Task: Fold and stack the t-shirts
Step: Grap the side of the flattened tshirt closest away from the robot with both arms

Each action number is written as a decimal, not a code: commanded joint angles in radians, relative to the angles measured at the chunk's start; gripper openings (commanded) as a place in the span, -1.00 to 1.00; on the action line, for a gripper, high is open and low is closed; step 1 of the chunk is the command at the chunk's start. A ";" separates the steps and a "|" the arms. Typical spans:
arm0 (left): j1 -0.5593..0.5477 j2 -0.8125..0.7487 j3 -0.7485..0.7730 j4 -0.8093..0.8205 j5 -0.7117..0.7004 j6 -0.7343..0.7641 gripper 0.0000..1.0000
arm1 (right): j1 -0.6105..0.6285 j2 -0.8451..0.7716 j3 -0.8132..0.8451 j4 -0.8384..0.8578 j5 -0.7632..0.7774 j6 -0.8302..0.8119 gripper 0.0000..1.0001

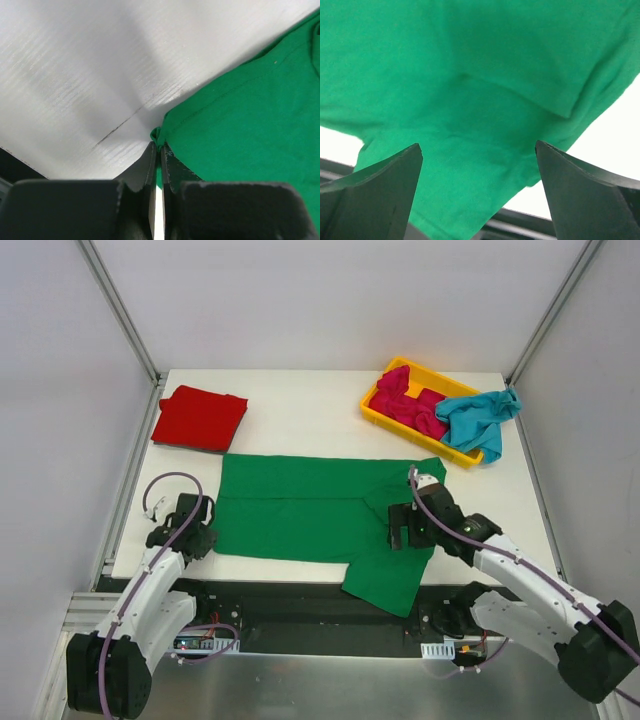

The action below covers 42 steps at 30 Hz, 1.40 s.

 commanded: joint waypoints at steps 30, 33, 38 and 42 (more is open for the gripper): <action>0.011 -0.041 -0.013 0.032 0.003 0.095 -1.00 | 0.622 0.371 -0.005 -0.236 -0.162 0.358 -0.51; 0.011 -0.045 -0.013 0.032 0.000 0.095 -1.00 | 0.628 0.383 0.008 -0.255 -0.134 0.375 -0.70; 0.011 -0.047 -0.004 0.032 0.014 0.095 -1.00 | 0.628 0.330 0.064 -0.346 -0.016 0.398 -0.92; 0.011 -0.058 0.019 0.031 0.034 0.092 -1.00 | 0.610 0.259 0.135 -0.396 0.027 0.363 -0.94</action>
